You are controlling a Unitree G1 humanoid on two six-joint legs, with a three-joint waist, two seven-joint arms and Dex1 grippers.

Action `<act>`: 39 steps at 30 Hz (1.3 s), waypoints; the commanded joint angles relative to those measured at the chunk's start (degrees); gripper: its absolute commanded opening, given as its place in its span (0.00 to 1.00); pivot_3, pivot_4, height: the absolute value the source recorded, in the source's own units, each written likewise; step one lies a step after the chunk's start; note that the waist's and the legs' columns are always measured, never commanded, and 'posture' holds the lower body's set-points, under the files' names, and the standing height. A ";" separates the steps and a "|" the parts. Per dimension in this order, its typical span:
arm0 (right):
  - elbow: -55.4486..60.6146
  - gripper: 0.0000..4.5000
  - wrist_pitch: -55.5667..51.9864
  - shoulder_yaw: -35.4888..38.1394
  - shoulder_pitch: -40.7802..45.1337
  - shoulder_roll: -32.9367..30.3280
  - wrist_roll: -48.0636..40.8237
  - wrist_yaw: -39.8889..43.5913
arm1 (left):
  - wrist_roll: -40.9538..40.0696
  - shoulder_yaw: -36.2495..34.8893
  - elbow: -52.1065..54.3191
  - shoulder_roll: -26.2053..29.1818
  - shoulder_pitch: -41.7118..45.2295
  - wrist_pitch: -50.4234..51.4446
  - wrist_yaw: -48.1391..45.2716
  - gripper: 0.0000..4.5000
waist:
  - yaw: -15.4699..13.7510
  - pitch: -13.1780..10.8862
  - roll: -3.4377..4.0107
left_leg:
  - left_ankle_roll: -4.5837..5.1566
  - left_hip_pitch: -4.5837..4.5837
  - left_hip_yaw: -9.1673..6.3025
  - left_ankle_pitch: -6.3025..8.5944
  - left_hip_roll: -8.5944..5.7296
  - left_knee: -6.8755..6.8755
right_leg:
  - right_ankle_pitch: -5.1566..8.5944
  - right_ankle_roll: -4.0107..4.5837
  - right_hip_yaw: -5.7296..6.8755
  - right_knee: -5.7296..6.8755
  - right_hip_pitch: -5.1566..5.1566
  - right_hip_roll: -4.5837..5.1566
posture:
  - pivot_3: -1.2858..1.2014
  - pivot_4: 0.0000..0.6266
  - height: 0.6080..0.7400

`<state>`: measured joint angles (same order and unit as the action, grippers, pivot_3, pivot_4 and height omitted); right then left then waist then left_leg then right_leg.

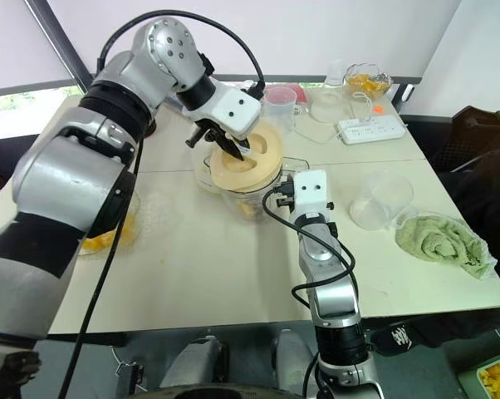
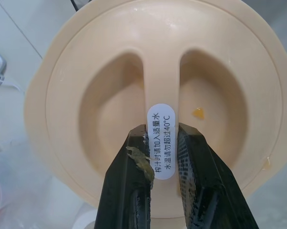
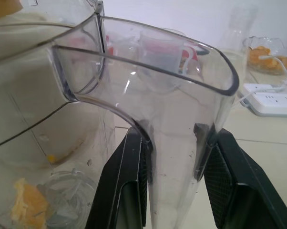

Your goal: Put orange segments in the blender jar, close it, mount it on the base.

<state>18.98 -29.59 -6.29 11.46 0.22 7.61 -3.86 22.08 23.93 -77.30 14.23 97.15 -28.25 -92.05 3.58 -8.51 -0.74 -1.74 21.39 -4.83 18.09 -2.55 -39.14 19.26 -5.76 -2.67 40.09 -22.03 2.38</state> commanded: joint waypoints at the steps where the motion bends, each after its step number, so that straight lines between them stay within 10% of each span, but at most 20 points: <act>1: 1.21 0.23 -1.94 -1.96 -2.58 1.01 0.91 -0.43 | 5.95 4.39 -1.53 -1.68 -3.18 0.72 2.38 0.05 | -0.18 0.30 -0.01 | 0.00 -0.01 0.00 0.00 0.00 0.00 | 0.00 0.00 0.00 0.00 0.01 0.00 | 0.52 0.24 1.00; 16: 4.04 0.23 -3.67 -2.26 -4.04 0.83 2.51 -0.02 | 11.53 6.78 -2.29 -3.68 -7.00 5.77 7.69 0.05 | -1.25 1.22 0.29 | 0.64 -1.79 -0.14 0.38 -0.06 0.14 | 0.17 -0.22 0.01 -0.86 1.94 -0.04 | 0.52 0.24 1.00; 39: 7.90 0.23 -3.05 -3.92 -5.56 -1.71 4.56 0.92 | 5.61 -1.42 -2.06 -5.99 -7.37 10.91 8.91 0.05 | -2.97 1.78 0.51 | 0.87 -1.93 -0.72 0.52 -0.70 0.19 | 0.52 -0.77 -0.13 -1.62 2.68 0.36 | 0.52 0.24 1.00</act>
<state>23.52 -33.29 -7.31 6.57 -1.15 12.18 -5.42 26.11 21.33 -76.51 9.52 93.02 -18.88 -86.13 0.62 -6.73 -0.23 -0.86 19.48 -5.56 18.62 -3.26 -38.95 19.78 -6.53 -2.79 38.41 -19.34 2.75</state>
